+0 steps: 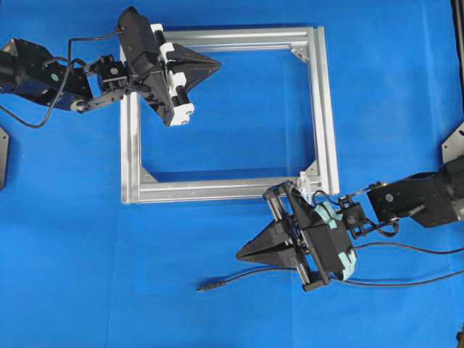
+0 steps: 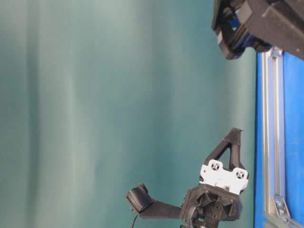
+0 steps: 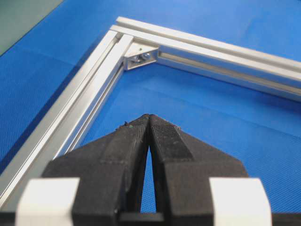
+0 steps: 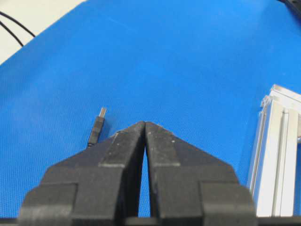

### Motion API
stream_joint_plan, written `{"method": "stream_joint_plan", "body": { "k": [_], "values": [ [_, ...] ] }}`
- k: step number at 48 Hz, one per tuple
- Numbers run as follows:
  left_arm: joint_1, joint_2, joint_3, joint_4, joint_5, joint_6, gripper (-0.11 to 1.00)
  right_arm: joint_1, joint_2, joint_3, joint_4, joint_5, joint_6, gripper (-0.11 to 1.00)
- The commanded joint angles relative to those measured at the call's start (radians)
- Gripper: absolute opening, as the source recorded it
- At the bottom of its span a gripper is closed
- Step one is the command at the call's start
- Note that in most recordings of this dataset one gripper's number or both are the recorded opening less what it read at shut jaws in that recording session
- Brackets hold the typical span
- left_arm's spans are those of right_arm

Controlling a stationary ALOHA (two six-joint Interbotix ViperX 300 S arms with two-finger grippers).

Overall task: Insert the wire through the string loop located on the right side.
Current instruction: 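Lower the open right gripper over the black USB cable's plug end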

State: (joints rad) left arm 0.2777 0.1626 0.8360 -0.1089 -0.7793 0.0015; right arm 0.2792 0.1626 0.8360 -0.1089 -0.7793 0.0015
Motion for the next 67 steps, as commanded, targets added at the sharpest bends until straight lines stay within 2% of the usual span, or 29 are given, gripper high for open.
{"method": "stream_joint_plan", "body": {
  "k": [1,7,14,26,32,36,41,45,50,56,67],
  "values": [
    [0.000,-0.049,-0.006,0.017,0.018,0.005,0.00,0.002,-0.038,-0.015,0.002,-0.003,0.008,0.00],
    [0.002,-0.052,0.003,0.015,0.020,0.005,0.00,0.002,-0.044,-0.011,0.002,0.018,0.008,-0.06],
    [0.003,-0.052,0.003,0.017,0.020,0.006,0.00,0.006,-0.046,-0.015,0.002,0.021,0.015,-0.06],
    [0.006,-0.052,0.003,0.018,0.021,0.009,0.00,0.011,-0.048,-0.008,0.000,0.028,0.075,-0.03],
    [0.006,-0.052,0.003,0.018,0.021,0.009,0.00,0.017,-0.048,-0.009,0.002,0.028,0.084,0.13],
    [0.008,-0.054,0.003,0.018,0.023,0.009,0.00,0.028,-0.048,-0.011,0.002,0.028,0.087,0.35],
    [0.011,-0.054,0.006,0.018,0.021,0.009,0.00,0.043,-0.049,-0.009,0.002,0.021,0.086,0.69],
    [0.014,-0.054,0.006,0.018,0.023,0.009,0.00,0.046,-0.049,-0.008,0.003,0.028,0.087,0.89],
    [0.018,-0.054,0.006,0.018,0.021,0.009,0.00,0.046,-0.048,-0.011,0.009,0.028,0.092,0.86],
    [0.018,-0.054,0.006,0.018,0.023,0.009,0.00,0.048,-0.043,-0.015,0.012,0.028,0.095,0.89],
    [0.018,-0.052,0.006,0.018,0.023,0.009,0.00,0.061,0.018,-0.038,0.049,0.028,0.104,0.89]
  ]
}}
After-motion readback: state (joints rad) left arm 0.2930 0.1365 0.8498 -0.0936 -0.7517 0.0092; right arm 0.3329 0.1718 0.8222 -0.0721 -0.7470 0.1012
